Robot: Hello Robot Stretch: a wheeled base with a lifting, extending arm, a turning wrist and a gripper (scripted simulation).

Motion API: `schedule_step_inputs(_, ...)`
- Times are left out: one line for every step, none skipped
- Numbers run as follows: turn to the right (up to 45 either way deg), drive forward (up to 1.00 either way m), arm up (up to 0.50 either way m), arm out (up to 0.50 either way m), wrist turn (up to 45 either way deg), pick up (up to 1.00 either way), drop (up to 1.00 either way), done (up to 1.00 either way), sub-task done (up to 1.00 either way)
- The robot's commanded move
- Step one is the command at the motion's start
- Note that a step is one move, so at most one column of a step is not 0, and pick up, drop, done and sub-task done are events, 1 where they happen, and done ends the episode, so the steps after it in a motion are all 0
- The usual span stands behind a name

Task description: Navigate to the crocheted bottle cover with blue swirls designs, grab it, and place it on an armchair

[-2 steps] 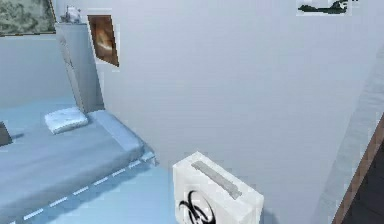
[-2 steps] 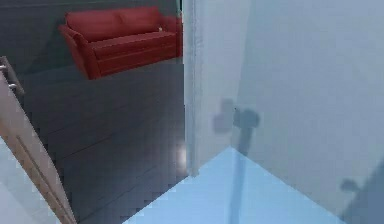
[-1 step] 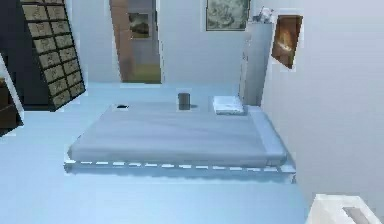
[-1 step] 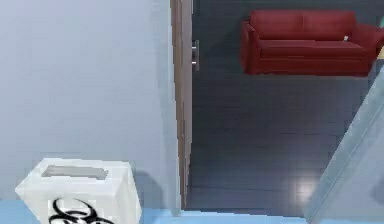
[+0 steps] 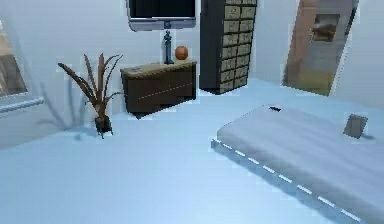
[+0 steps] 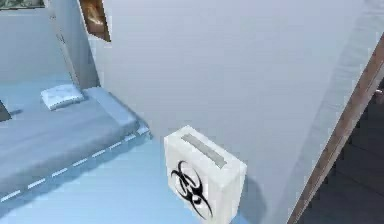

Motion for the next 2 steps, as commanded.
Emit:
schedule_step_inputs(-45.0,0.00,0.00,0.00,0.0,0.00,0.00,0.00,0.00)
schedule_step_inputs(-3.0,0.00,0.00,0.00,0.0,0.00,0.00,0.00,0.00)
